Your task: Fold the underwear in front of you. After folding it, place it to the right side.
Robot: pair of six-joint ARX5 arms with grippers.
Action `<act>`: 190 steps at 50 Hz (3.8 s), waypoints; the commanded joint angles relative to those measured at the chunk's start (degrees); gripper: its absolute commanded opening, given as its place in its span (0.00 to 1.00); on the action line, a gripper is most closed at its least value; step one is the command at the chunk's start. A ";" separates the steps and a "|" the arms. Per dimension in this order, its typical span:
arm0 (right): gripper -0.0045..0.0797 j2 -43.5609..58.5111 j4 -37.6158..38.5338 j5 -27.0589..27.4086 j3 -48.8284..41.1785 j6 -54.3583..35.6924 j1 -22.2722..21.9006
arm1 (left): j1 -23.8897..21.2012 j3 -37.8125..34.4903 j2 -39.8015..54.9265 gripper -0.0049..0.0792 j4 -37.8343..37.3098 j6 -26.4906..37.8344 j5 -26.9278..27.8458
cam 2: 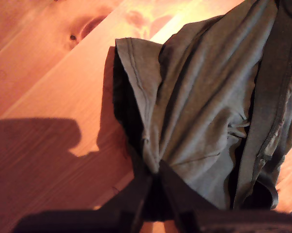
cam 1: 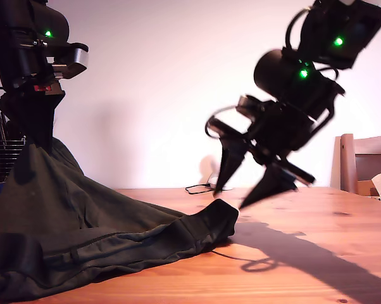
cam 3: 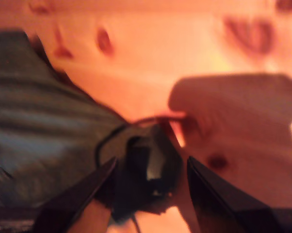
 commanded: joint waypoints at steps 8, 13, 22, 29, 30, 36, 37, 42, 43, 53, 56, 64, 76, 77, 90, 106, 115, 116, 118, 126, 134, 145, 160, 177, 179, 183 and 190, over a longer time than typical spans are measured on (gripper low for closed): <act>0.53 4.94 -0.83 -0.24 3.63 -0.44 1.57 | -0.15 -0.59 1.05 0.04 0.42 0.46 1.07; 0.53 6.51 -3.21 -0.17 5.46 -1.88 2.36 | -0.15 -0.59 1.05 0.04 0.66 0.85 1.14; 0.53 9.40 -8.28 1.40 6.67 -4.96 3.08 | -0.15 -0.59 1.05 0.04 1.05 1.27 1.14; 0.52 9.51 -10.40 2.82 6.95 -7.10 3.10 | -0.15 -0.59 1.05 0.04 1.46 1.29 1.16; 0.51 9.51 -10.88 2.82 7.17 -7.56 3.10 | -0.15 -0.59 1.05 0.04 1.51 1.29 1.18; 0.38 9.51 -15.82 2.71 8.83 -11.21 2.99 | -0.15 -0.59 1.05 0.04 1.77 1.29 1.33; 0.35 9.51 -16.44 2.73 9.03 -11.39 2.99 | -0.15 -0.59 1.05 0.04 1.86 1.29 1.31; 0.24 9.51 -18.75 2.73 9.57 -12.68 2.99 | -0.15 -0.59 1.05 0.04 2.54 1.29 1.33; 0.21 9.49 -18.97 2.73 9.64 -12.98 2.99 | -0.15 -0.59 1.05 0.04 2.69 1.29 1.33; 0.04 9.44 -21.16 5.75 11.30 -15.12 2.84 | -0.15 -0.59 1.05 0.04 4.83 1.29 1.33; 0.04 9.44 -21.81 8.79 12.35 -15.15 2.84 | -0.15 -0.59 1.05 0.04 6.08 1.27 1.31; 0.04 9.40 -24.68 11.85 17.25 -16.87 2.84 | -0.15 -0.59 1.05 0.04 10.69 1.18 -0.50; 0.04 9.22 -25.88 17.75 24.72 -18.14 2.84 | -0.15 -0.59 1.01 0.04 15.69 -0.13 -7.43; 0.04 9.20 -26.10 18.56 25.18 -18.32 2.84 | -0.15 -0.59 1.01 0.04 15.87 -0.74 -7.96; 0.04 6.80 -26.10 22.67 26.60 -20.00 1.44 | -0.48 -0.59 -2.21 0.04 22.97 -2.58 -13.38; 0.04 5.62 -27.93 20.92 24.52 -24.09 -1.51 | -1.40 -0.72 -3.10 0.04 21.05 -6.21 -7.13; 0.04 5.62 -27.47 16.55 21.16 -26.34 -2.36 | -0.22 -0.72 2.23 0.04 21.49 -6.29 -5.49; 0.04 5.62 -27.50 15.89 20.65 -26.77 -2.36 | -0.15 -0.72 2.95 0.04 22.01 -6.29 -5.14; 0.04 5.62 -27.54 14.80 19.69 -27.36 -2.36 | 0.11 -0.72 4.15 0.04 23.19 -6.29 -4.28; 0.04 5.62 -27.82 12.57 15.91 -28.87 -1.73 | 0.31 -0.72 8.79 0.04 30.42 -6.01 -3.45; 0.04 5.62 -27.80 11.13 14.40 -30.12 -1.44 | 0.44 -0.72 11.98 0.05 38.58 -4.31 -3.34; 0.04 5.62 -27.56 11.02 14.40 -30.08 -1.44 | 0.98 -0.72 14.03 0.53 42.25 -3.17 -2.73; 0.04 5.62 -27.39 11.04 14.40 -30.12 -1.51 | 3.26 -0.59 13.57 0.56 39.93 -1.29 0.02; 0.04 5.62 -24.85 9.70 14.40 -30.53 -1.62 | -1.01 -0.59 13.20 0.52 17.88 15.63 17.88; 0.04 5.62 -24.61 8.98 14.40 -30.53 -1.62 | -1.95 -0.61 13.22 0.52 16.39 16.37 17.81; 0.04 5.62 -24.28 7.82 14.40 -30.53 -1.62 | -3.61 -0.61 13.27 0.53 14.93 18.36 16.92; 0.04 5.62 -24.02 6.60 14.40 -31.61 -1.62 | -5.46 -0.61 13.25 0.53 12.50 20.65 13.33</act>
